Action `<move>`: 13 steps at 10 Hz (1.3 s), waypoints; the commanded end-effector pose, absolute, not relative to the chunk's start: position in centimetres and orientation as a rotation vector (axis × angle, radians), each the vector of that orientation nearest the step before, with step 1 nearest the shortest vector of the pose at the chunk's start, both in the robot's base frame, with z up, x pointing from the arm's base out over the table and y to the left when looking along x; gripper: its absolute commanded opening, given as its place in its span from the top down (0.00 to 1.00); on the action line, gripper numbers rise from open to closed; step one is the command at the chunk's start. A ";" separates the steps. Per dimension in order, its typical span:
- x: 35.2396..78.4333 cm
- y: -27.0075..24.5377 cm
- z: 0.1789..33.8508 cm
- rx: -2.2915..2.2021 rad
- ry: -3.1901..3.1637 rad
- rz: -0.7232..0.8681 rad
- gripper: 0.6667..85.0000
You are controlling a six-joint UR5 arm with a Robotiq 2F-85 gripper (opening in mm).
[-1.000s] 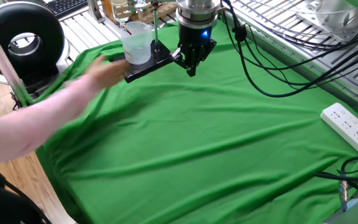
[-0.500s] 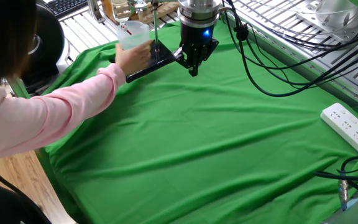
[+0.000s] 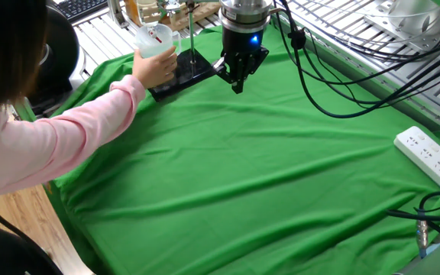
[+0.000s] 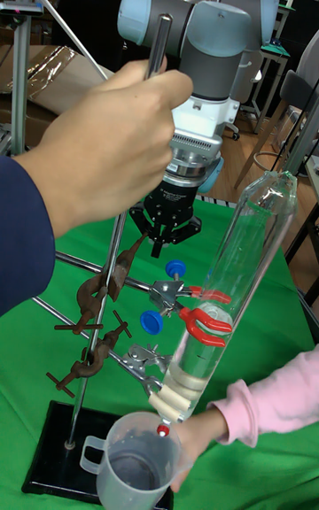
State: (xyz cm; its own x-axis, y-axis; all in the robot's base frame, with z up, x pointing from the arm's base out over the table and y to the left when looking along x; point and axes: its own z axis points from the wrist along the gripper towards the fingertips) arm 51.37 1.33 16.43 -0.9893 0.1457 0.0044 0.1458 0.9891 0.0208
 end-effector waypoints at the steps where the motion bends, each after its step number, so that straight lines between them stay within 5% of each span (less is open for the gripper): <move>1: 51.6 1.7 16.6 -0.225 -3.136 -0.053 0.99; 13: 51.8 1.7 16.6 -0.219 -3.142 -0.048 0.99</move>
State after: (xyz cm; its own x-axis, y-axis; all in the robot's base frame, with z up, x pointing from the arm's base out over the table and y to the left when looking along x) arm 51.75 1.44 16.43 -0.9908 0.1353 -0.0054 0.1352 0.9906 0.0185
